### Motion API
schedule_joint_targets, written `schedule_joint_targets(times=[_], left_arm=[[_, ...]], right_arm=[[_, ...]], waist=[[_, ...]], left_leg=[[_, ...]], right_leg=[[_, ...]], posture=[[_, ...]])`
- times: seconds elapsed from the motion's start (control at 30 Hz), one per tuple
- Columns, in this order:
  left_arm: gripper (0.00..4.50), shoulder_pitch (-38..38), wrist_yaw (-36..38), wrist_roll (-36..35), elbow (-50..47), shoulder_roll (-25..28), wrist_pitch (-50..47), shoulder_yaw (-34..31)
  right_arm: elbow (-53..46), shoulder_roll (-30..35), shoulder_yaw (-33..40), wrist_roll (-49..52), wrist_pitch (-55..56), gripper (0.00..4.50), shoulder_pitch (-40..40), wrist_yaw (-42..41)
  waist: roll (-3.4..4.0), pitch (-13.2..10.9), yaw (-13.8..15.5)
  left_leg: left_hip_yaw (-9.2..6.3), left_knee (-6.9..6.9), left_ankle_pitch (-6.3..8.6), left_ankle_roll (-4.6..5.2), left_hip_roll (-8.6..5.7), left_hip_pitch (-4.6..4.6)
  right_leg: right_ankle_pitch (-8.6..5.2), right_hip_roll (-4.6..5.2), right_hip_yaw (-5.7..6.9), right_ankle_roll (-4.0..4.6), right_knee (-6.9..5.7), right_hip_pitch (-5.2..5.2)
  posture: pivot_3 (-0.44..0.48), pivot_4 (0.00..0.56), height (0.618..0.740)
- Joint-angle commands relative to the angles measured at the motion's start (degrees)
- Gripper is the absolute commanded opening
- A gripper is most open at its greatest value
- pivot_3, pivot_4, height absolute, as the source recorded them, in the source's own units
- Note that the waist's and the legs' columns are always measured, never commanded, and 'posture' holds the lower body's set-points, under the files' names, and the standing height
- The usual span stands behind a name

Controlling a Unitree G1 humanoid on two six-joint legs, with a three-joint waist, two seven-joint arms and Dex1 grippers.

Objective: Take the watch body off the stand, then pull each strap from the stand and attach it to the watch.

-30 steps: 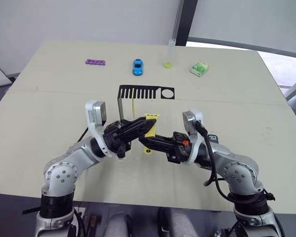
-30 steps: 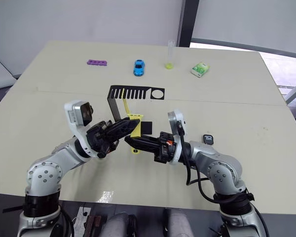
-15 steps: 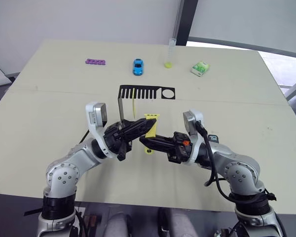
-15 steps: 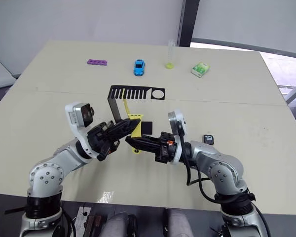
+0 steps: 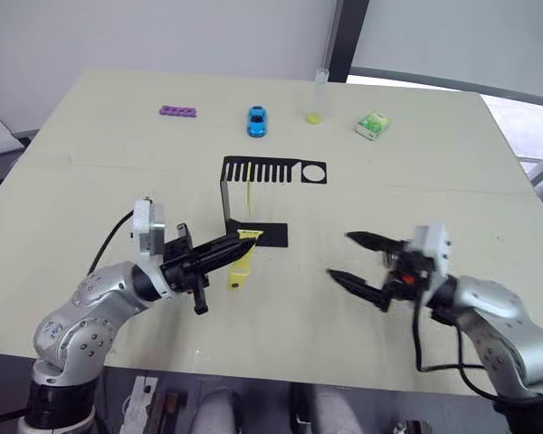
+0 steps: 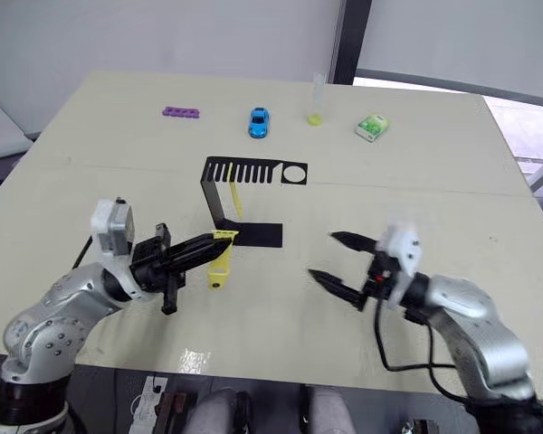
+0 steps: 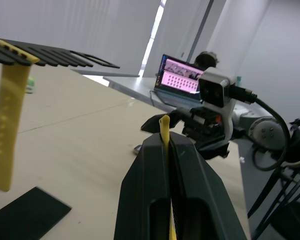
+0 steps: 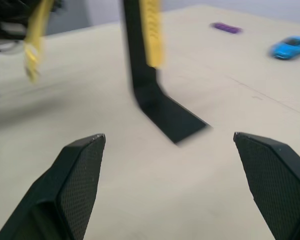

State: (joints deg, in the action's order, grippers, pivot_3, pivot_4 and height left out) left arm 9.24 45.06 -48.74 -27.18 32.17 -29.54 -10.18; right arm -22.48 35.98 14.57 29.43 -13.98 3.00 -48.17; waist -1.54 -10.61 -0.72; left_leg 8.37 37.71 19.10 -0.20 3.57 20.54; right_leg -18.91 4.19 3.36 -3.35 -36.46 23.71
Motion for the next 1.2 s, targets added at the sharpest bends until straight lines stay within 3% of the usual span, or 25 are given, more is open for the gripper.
schedule_joint_targets(times=[0.03,0.23,0.5,0.93,1.2], left_arm=[[0.0,-0.3,2.1,4.8,-0.2,0.8,5.7,-0.5],[0.0,-6.5,4.8,12.8,3.9,2.6,13.9,-2.9],[0.0,-9.6,5.4,14.5,7.0,4.0,17.3,-6.9],[0.0,-9.1,6.5,13.0,0.2,4.5,14.8,-1.1],[0.0,-7.3,4.8,13.0,-4.0,3.5,12.2,3.4]], right_arm=[[1.5,-0.8,9.6,-3.4,7.0,4.41,4.6,3.8],[9.1,-6.4,20.9,-8.0,15.9,4.41,17.4,8.6],[12.6,-8.9,23.1,-6.2,17.6,4.41,23.4,8.5],[-9.1,-12.5,6.0,-4.6,-8.9,4.41,11.9,25.1],[-7.7,-14.2,0.2,-10.0,-19.6,4.41,2.0,36.0]], waist=[[0.01,0.0,0.4],[0.08,0.0,0.5],[0.16,0.0,-0.6],[0.22,0.0,-0.8],[0.22,0.0,-0.9]], left_leg=[[0.02,0.01,0.0,0.0,0.0,-0.01],[0.11,-0.32,-0.03,-0.07,0.01,-0.36],[0.14,-0.48,-0.04,-0.07,0.01,-0.39],[0.06,-0.47,-0.16,-0.2,-0.01,-0.41],[0.08,-0.39,-0.16,-0.18,-0.03,-0.35]], right_leg=[[0.02,0.0,-0.02,-0.03,0.01,0.0],[0.01,-0.04,-0.2,0.01,-0.04,-0.13],[-0.01,0.0,-0.26,0.05,-0.04,-0.13],[-0.05,0.03,-0.28,0.12,-0.41,-0.01],[-0.05,0.02,-0.28,0.12,-0.43,0.02]], posture=[[0.0,0.15,0.74],[0.0,0.15,0.74],[0.0,0.15,0.74],[0.0,0.15,0.74],[0.0,0.15,0.74]])
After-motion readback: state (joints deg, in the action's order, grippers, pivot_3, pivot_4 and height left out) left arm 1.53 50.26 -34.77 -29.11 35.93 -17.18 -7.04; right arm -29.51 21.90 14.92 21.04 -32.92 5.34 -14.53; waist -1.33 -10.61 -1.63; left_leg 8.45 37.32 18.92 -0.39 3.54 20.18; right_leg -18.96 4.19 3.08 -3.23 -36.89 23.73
